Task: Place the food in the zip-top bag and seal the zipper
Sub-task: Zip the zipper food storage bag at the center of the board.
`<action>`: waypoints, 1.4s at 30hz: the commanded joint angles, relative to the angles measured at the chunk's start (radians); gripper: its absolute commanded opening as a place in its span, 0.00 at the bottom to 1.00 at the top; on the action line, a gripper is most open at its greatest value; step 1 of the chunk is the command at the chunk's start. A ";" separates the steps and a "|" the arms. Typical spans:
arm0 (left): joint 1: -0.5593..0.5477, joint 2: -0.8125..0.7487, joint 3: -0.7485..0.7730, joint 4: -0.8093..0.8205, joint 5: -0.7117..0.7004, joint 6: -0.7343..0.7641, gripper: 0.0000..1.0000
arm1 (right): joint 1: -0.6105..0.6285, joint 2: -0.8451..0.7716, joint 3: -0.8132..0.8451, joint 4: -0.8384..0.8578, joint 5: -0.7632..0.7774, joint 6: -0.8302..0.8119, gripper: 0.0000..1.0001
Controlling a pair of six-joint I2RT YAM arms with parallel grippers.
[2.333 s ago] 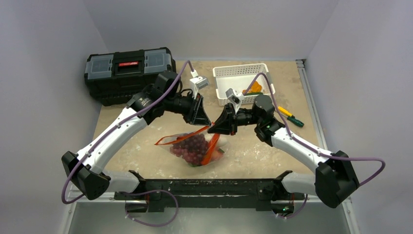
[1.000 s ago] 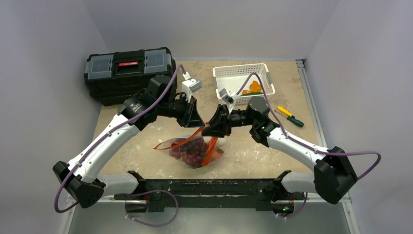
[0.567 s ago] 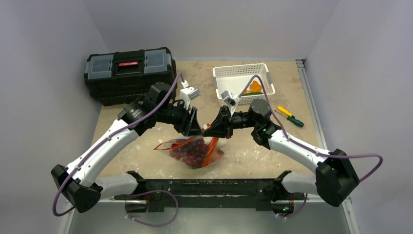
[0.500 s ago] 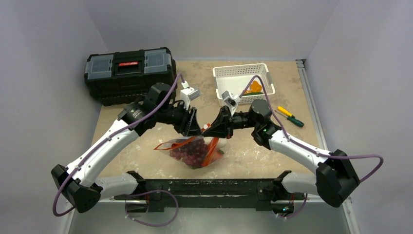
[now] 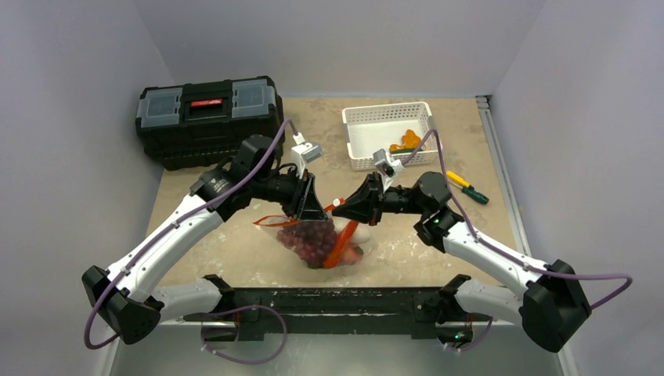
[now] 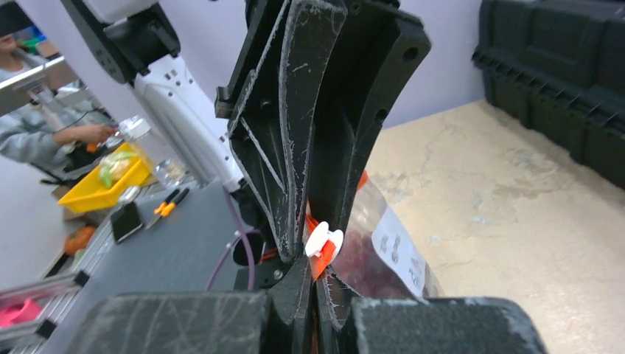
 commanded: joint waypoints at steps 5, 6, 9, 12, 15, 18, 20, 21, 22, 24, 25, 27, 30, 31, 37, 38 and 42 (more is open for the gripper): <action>0.003 0.004 0.109 -0.033 0.005 0.000 0.00 | 0.001 -0.089 0.001 -0.011 0.139 -0.036 0.00; 0.003 0.009 0.114 -0.039 -0.007 0.007 0.00 | 0.001 -0.084 0.022 -0.058 0.123 -0.037 0.00; 0.003 0.013 0.142 -0.082 -0.070 0.051 0.00 | 0.001 -0.073 0.118 -0.278 0.098 -0.041 0.11; 0.004 0.001 0.158 -0.090 -0.110 0.084 0.00 | 0.001 -0.080 0.187 -0.472 0.065 -0.076 0.13; 0.003 0.001 0.169 -0.087 -0.111 0.104 0.00 | 0.001 -0.096 0.211 -0.537 0.077 -0.099 0.28; 0.004 0.006 0.184 -0.100 -0.105 0.122 0.00 | 0.001 -0.067 0.304 -0.654 0.087 -0.078 0.50; 0.004 0.008 0.191 -0.111 -0.087 0.133 0.00 | 0.001 -0.020 0.404 -0.780 0.072 -0.085 0.55; 0.004 0.007 0.192 -0.116 -0.084 0.138 0.00 | 0.001 0.013 0.454 -0.849 0.065 -0.111 0.57; 0.003 0.006 0.191 -0.118 -0.081 0.140 0.00 | 0.001 0.033 0.496 -0.908 0.063 -0.131 0.59; 0.003 0.005 0.190 -0.121 -0.071 0.145 0.00 | 0.001 0.066 0.556 -0.975 0.044 -0.147 0.61; 0.003 0.006 0.189 -0.122 -0.065 0.146 0.00 | 0.001 0.082 0.576 -0.998 0.045 -0.136 0.61; 0.004 0.007 0.190 -0.126 -0.054 0.151 0.00 | 0.001 0.116 0.643 -1.085 0.064 -0.202 0.62; 0.003 0.010 0.195 -0.132 -0.056 0.158 0.00 | 0.001 0.155 0.687 -1.127 0.059 -0.218 0.59; 0.004 0.014 0.200 -0.138 -0.056 0.160 0.00 | 0.001 0.165 0.695 -1.132 0.045 -0.223 0.55; 0.003 0.030 0.215 -0.151 -0.047 0.163 0.00 | 0.002 0.202 0.716 -1.144 0.020 -0.218 0.50; 0.003 0.031 0.215 -0.153 -0.047 0.164 0.00 | 0.000 0.212 0.722 -1.157 0.016 -0.220 0.49; 0.003 0.031 0.217 -0.159 -0.053 0.169 0.00 | 0.001 0.231 0.738 -1.175 -0.005 -0.236 0.46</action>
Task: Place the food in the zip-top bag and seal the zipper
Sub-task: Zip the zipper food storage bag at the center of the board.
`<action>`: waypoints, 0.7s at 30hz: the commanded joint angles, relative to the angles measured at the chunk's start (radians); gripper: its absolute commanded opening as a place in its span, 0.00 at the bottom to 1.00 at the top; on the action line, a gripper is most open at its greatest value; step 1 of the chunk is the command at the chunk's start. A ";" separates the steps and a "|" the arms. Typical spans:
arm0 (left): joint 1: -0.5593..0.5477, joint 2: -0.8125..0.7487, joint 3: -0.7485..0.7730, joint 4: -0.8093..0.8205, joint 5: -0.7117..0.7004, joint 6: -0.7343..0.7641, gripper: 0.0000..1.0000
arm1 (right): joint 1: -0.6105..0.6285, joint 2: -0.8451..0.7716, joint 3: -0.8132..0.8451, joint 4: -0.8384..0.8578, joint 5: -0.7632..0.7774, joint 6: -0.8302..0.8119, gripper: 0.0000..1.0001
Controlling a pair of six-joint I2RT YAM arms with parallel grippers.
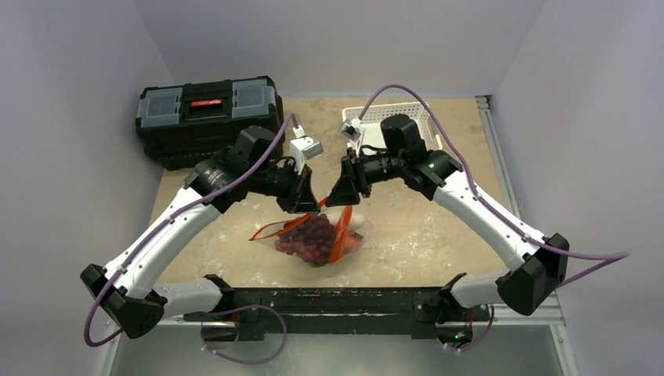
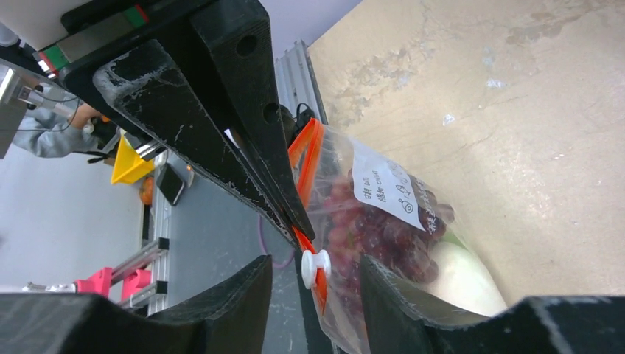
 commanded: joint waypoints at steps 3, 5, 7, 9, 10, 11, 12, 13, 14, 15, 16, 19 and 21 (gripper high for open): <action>0.004 -0.009 0.059 0.018 0.039 0.019 0.00 | -0.002 0.000 0.053 -0.011 -0.046 0.010 0.43; 0.003 -0.010 0.060 0.016 0.038 0.019 0.00 | -0.003 0.003 0.058 -0.011 -0.040 0.022 0.42; 0.004 -0.010 0.060 0.012 0.038 0.021 0.00 | -0.004 0.008 0.065 -0.015 -0.035 0.030 0.41; 0.004 -0.010 0.059 0.008 0.035 0.022 0.00 | -0.004 0.010 0.074 -0.021 -0.022 0.032 0.40; 0.004 -0.009 0.059 0.005 0.033 0.022 0.00 | -0.005 0.009 0.076 -0.019 -0.022 0.036 0.39; 0.004 -0.009 0.059 0.005 0.032 0.022 0.00 | -0.005 0.008 0.077 -0.017 -0.025 0.039 0.38; 0.004 -0.010 0.059 0.004 0.032 0.023 0.00 | -0.005 0.008 0.078 -0.017 -0.030 0.041 0.37; 0.003 -0.011 0.059 0.003 0.033 0.023 0.00 | -0.005 0.010 0.081 -0.017 -0.033 0.042 0.35; 0.004 -0.012 0.059 0.005 0.032 0.023 0.00 | -0.005 0.012 0.084 -0.019 -0.036 0.042 0.32; 0.003 -0.011 0.059 0.004 0.032 0.023 0.00 | -0.005 0.015 0.084 -0.019 -0.040 0.042 0.30; 0.004 -0.010 0.059 0.003 0.033 0.023 0.00 | -0.005 0.017 0.085 -0.020 -0.042 0.040 0.26; 0.004 -0.010 0.058 0.005 0.036 0.025 0.00 | -0.006 0.027 0.087 -0.036 -0.040 0.023 0.21; 0.003 -0.011 0.058 0.003 0.039 0.026 0.00 | -0.005 0.036 0.093 -0.049 -0.039 0.014 0.17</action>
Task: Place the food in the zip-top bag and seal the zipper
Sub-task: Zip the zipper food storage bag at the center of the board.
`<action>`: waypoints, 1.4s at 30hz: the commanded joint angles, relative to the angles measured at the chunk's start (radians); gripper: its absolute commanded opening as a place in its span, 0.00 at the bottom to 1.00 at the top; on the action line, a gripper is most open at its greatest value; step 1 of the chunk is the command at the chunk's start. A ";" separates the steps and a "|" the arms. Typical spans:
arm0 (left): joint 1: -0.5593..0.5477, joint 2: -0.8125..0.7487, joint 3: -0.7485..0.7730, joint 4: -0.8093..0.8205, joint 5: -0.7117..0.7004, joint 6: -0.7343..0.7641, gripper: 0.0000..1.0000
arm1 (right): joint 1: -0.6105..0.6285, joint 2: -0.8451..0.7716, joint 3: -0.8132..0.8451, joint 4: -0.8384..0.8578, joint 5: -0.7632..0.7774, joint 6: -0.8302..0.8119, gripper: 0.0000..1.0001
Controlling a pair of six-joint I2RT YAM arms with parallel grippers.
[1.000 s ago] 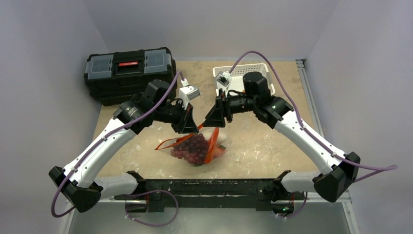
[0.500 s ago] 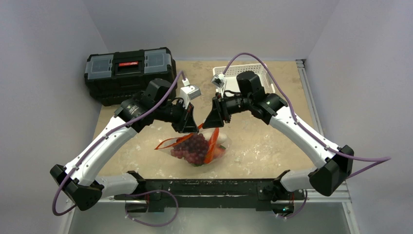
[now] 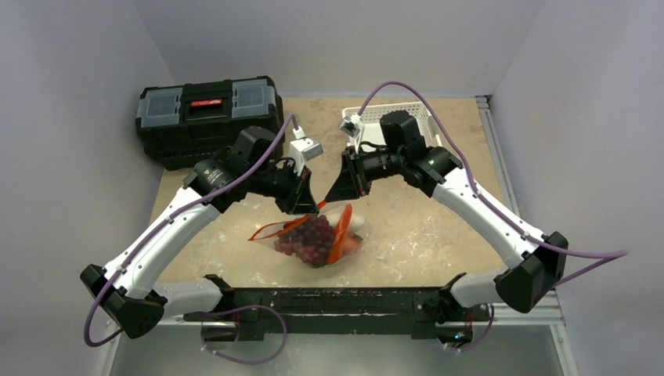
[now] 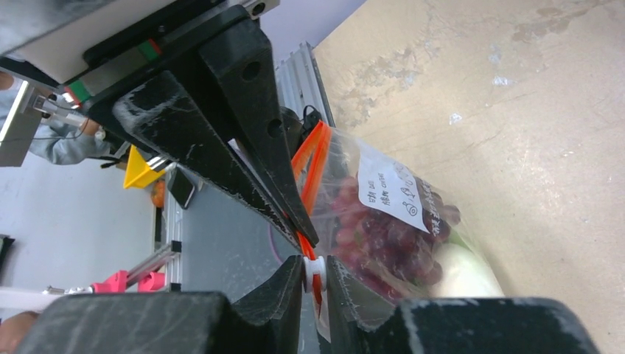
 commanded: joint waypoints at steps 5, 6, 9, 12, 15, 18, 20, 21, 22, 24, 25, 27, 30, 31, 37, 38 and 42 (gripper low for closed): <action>0.004 -0.011 0.051 0.033 0.035 0.021 0.00 | -0.004 0.024 0.056 -0.022 -0.021 -0.022 0.14; 0.003 -0.010 0.052 0.033 0.030 0.020 0.00 | -0.004 0.025 0.059 -0.026 -0.016 -0.025 0.14; 0.003 -0.010 0.057 0.039 0.010 0.004 0.00 | -0.003 0.033 0.063 -0.037 -0.013 -0.046 0.08; 0.004 -0.007 0.058 0.051 0.004 -0.006 0.00 | 0.000 0.040 0.062 -0.039 -0.032 -0.062 0.05; 0.003 -0.001 0.061 0.052 -0.005 -0.006 0.00 | 0.007 0.034 0.052 -0.014 -0.037 -0.053 0.05; 0.004 0.001 0.061 0.055 -0.002 -0.008 0.00 | 0.023 0.028 0.038 0.002 -0.015 -0.047 0.06; 0.003 -0.001 0.062 0.058 0.001 -0.009 0.00 | 0.031 0.033 0.033 -0.002 -0.014 -0.056 0.07; 0.004 0.000 0.064 0.059 0.000 -0.010 0.00 | 0.035 0.036 0.033 -0.004 -0.015 -0.060 0.07; 0.004 0.001 0.066 0.055 -0.004 -0.010 0.00 | 0.040 0.038 0.032 -0.004 -0.015 -0.064 0.08; 0.003 0.000 0.071 0.052 -0.012 -0.010 0.00 | 0.051 0.042 0.034 -0.006 -0.014 -0.068 0.08; 0.004 -0.001 0.071 0.050 -0.015 -0.011 0.00 | 0.055 0.044 0.037 -0.010 -0.009 -0.074 0.08; 0.004 -0.005 0.071 0.049 -0.019 -0.013 0.00 | 0.063 0.048 0.046 -0.026 0.008 -0.089 0.08; 0.004 -0.010 0.071 0.050 -0.020 -0.016 0.00 | 0.070 0.052 0.056 -0.048 0.034 -0.108 0.08; 0.003 -0.010 0.071 0.050 -0.020 -0.016 0.00 | 0.074 0.052 0.056 -0.046 0.037 -0.111 0.08; 0.004 -0.010 0.079 0.046 -0.023 -0.018 0.00 | 0.102 0.060 0.095 -0.094 0.103 -0.151 0.14; 0.003 -0.011 0.078 0.044 -0.022 -0.017 0.00 | 0.102 0.060 0.099 -0.095 0.110 -0.151 0.17; 0.004 -0.016 0.070 0.036 -0.019 -0.012 0.00 | 0.092 0.037 0.115 -0.084 0.135 -0.105 0.38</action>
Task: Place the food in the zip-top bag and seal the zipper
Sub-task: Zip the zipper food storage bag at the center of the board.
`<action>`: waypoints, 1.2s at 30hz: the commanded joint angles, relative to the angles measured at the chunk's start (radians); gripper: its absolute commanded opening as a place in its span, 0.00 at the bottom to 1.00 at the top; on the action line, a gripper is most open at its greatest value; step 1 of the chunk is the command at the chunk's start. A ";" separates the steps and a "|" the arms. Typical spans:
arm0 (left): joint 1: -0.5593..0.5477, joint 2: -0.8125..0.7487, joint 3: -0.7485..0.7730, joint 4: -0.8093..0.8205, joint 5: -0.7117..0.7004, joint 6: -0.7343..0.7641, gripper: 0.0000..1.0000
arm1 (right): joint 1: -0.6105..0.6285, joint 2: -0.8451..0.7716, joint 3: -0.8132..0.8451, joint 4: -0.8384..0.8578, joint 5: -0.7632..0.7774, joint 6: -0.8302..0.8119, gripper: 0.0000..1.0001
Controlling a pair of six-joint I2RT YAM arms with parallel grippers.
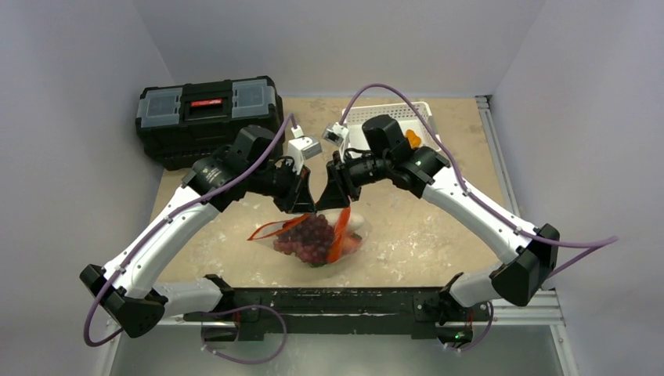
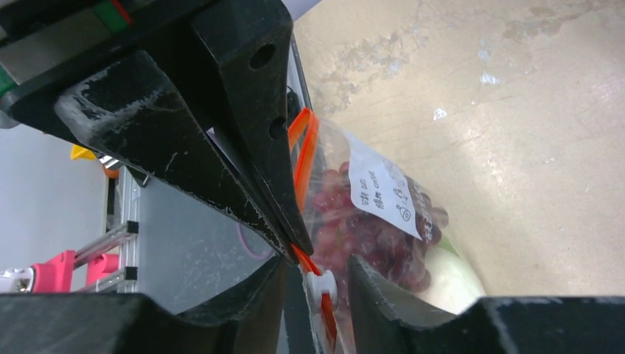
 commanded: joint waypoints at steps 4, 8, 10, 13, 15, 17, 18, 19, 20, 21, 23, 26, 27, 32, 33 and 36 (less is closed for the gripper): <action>0.004 -0.034 0.030 0.069 0.012 0.005 0.00 | -0.039 -0.013 0.118 -0.113 0.001 -0.011 0.45; 0.003 -0.040 0.020 0.070 0.019 0.008 0.00 | -0.080 -0.004 0.159 -0.178 -0.021 -0.039 0.52; 0.003 -0.039 0.016 0.076 0.027 0.006 0.00 | -0.081 0.013 0.183 -0.208 -0.046 -0.056 0.52; 0.003 -0.034 0.015 0.081 0.031 0.006 0.00 | -0.081 0.033 0.207 -0.227 -0.053 -0.070 0.47; 0.004 -0.035 0.017 0.083 0.036 0.007 0.00 | -0.080 0.044 0.217 -0.232 -0.065 -0.079 0.41; 0.004 -0.034 0.017 0.086 0.041 0.007 0.00 | -0.079 0.055 0.226 -0.235 -0.081 -0.082 0.38; 0.003 -0.033 0.017 0.087 0.043 0.008 0.00 | -0.076 0.059 0.229 -0.235 -0.087 -0.084 0.38; 0.004 -0.033 0.016 0.087 0.045 0.008 0.00 | -0.073 0.066 0.234 -0.234 -0.091 -0.085 0.38; 0.004 -0.032 0.016 0.088 0.047 0.008 0.00 | -0.069 0.072 0.238 -0.234 -0.091 -0.087 0.38; 0.004 -0.031 0.016 0.088 0.048 0.008 0.00 | -0.067 0.076 0.241 -0.238 -0.091 -0.092 0.38; 0.003 -0.031 0.014 0.088 0.051 0.010 0.00 | -0.060 0.087 0.249 -0.247 -0.094 -0.102 0.35; 0.003 -0.029 0.014 0.088 0.059 0.012 0.00 | -0.053 0.097 0.251 -0.243 -0.098 -0.104 0.31; 0.004 -0.026 0.015 0.090 0.062 0.013 0.00 | -0.051 0.099 0.253 -0.243 -0.100 -0.105 0.30; 0.004 -0.021 0.017 0.088 0.073 0.014 0.00 | -0.038 0.103 0.267 -0.250 -0.100 -0.116 0.23; 0.004 -0.019 0.018 0.087 0.073 0.014 0.00 | -0.035 0.103 0.268 -0.251 -0.098 -0.116 0.20; 0.004 -0.024 0.015 0.087 0.065 0.012 0.00 | -0.027 0.099 0.260 -0.250 -0.101 -0.122 0.07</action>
